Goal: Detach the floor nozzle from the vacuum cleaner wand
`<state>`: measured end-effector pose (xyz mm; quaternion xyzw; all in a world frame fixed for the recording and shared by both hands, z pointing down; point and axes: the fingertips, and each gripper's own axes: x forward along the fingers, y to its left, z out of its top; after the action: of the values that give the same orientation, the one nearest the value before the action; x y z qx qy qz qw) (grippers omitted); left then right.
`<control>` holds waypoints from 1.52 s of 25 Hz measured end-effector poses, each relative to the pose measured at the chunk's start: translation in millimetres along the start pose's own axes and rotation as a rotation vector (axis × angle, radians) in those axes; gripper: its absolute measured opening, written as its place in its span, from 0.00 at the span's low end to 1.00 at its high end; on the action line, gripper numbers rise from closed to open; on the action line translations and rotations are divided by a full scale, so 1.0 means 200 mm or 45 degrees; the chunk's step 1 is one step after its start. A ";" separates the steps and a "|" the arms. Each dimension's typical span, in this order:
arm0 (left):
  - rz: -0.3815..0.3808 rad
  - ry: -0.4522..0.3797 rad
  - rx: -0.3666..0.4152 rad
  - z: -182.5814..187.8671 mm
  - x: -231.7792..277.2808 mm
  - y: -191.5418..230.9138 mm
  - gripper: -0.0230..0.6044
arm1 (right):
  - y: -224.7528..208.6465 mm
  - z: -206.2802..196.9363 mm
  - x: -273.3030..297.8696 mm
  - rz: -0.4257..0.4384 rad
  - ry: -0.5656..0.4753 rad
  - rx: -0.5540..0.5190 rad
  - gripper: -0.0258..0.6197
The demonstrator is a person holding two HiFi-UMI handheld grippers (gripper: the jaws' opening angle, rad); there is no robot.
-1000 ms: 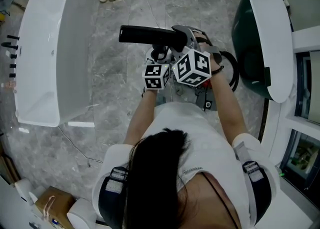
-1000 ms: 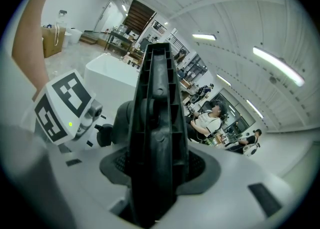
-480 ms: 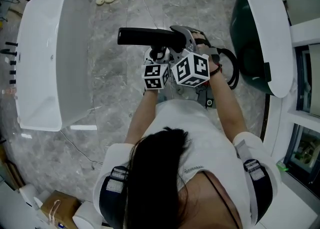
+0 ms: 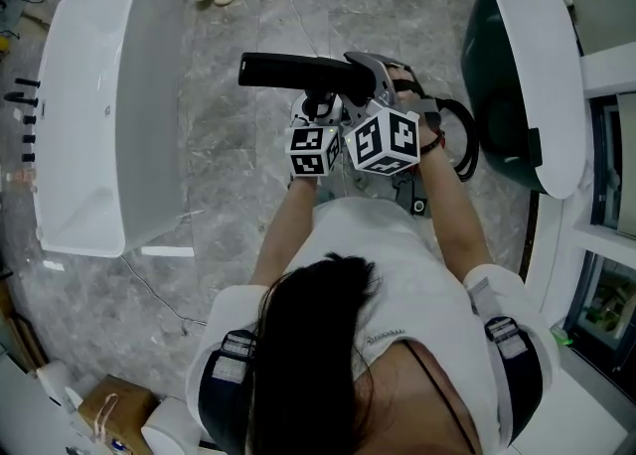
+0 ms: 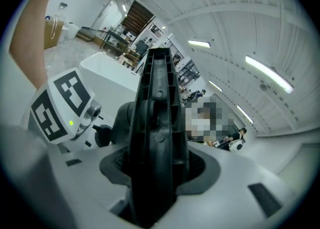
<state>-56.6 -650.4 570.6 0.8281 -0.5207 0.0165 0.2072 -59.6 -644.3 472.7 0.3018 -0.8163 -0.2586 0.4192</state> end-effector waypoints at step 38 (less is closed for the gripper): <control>-0.093 0.037 -0.050 -0.01 0.00 -0.02 0.27 | -0.09 0.02 -0.11 -0.030 0.006 0.201 0.37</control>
<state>-52.2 -648.0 570.2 0.8419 -0.4874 0.0106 0.2315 -47.2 -640.5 447.8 0.3441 -0.8296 -0.1974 0.3929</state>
